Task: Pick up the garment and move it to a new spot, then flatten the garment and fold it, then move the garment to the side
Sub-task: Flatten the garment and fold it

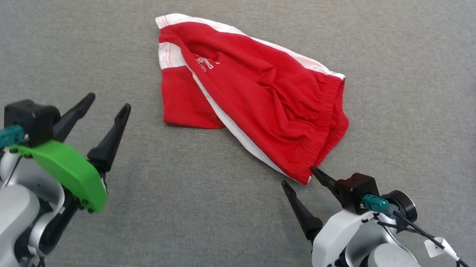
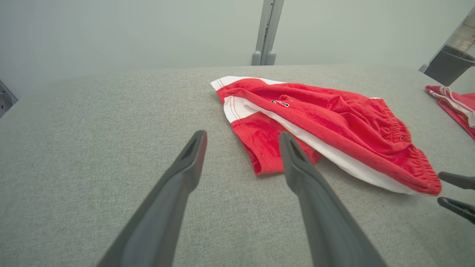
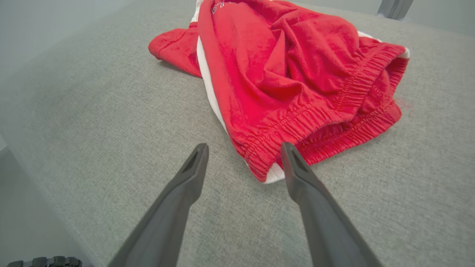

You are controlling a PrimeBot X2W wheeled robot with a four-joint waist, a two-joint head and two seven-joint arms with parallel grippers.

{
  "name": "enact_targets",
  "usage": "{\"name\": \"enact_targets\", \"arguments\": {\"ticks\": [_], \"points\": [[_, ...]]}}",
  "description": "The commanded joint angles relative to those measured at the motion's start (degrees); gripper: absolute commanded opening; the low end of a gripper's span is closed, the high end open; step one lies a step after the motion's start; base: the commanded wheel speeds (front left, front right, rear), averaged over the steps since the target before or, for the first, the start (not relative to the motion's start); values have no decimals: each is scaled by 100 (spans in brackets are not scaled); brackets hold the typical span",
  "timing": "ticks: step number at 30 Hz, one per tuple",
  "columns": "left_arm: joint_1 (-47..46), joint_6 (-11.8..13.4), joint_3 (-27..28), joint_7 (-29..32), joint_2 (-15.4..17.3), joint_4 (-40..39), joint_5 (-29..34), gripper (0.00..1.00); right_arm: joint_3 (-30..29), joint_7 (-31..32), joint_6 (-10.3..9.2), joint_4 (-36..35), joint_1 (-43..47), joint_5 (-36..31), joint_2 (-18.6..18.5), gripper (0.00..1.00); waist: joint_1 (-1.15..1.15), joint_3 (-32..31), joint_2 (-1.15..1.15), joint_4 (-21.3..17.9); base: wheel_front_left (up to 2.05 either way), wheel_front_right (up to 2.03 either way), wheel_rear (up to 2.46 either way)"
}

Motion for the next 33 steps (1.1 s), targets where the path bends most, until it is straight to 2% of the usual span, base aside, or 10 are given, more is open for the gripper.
{"name": "enact_targets", "arguments": {"ticks": [1,7,14,23,33], "points": [[146,98,2,-73,4,-125,9,100,42,-34,-1,100,-84,25,-37,100,0,-86,0,409,0,0,0],[693,546,50,-364,37,-813,56,100,137,-150,-1,792,-324,197,-54,100,0,-93,0,760,0,0,0],[989,831,64,-470,75,-1246,65,100,5,-393,-1,1027,-319,241,-161,100,0,-156,0,862,0,0,0],[1283,965,84,-557,117,-1460,-34,100,-347,-290,-1,653,73,71,-279,100,0,-164,0,700,0,0,0],[1244,933,17,-517,77,-1478,-15,100,-398,-53,-1,422,298,58,-120,100,0,-105,0,727,0,0,0]]}}
